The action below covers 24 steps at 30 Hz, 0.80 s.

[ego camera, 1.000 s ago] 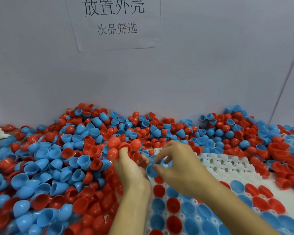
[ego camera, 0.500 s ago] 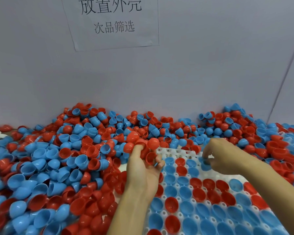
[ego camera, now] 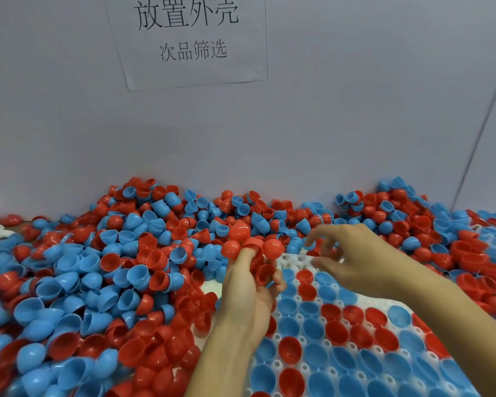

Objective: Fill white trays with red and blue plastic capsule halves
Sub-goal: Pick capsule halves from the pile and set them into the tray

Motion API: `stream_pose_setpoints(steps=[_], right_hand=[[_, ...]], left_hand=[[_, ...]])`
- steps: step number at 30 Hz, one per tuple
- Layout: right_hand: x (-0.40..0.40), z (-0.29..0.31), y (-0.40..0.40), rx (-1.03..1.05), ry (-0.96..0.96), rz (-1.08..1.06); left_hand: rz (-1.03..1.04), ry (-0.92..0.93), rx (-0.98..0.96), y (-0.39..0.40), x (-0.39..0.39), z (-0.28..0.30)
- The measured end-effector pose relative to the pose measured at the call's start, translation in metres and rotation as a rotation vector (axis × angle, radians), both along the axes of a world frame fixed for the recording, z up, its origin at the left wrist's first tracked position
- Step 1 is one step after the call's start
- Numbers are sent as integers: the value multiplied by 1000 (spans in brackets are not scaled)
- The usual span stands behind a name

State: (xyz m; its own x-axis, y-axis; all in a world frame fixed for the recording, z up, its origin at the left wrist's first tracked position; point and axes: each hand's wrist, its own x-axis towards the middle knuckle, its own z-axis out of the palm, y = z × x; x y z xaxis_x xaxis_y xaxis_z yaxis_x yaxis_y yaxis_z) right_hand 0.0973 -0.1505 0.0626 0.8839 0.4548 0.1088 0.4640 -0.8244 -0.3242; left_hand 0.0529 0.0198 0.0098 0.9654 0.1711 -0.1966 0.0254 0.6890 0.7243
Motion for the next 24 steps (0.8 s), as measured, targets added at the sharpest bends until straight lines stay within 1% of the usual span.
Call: stream_pose_setpoints(steps=[2,3,6,8,11,15,17,19,20,21,22,23,24], right_hand=[[-18,4,19,247,79,83],[-25,1,29,295,76,88],[-34,-20,56,351,-25,16],[-36,-34,68,461,-80,-36],[-38,-43,74,557,-143,-68],[-38,-41,72,714,-96,-118],[-36,-42,73,772,-8,-151],[-35,-40,69,877,104,-206],[-33,-37,64,959,112,-263],[-30,-32,59,1051,45,-351],[-25,-23,55,1168,-84,-462],[-18,-12,51,1340,-229,-549],[-9,2,52,1522,-311,-552]], left_hand=[[9,-12,18,-3,0,1],[11,-15,-16,-5,0,1],[1,-8,-125,-7,-2,3],[7,-35,-145,-7,-4,4],[-1,-61,-148,-6,-3,4],[-12,-68,-105,-2,-1,1],[2,-57,-89,-2,-1,1],[84,-16,-99,0,0,0],[150,16,-103,2,1,-1],[207,51,-102,4,2,-2],[237,80,-87,5,3,-3],[243,97,-64,5,3,-4],[232,103,-36,4,3,-4]])
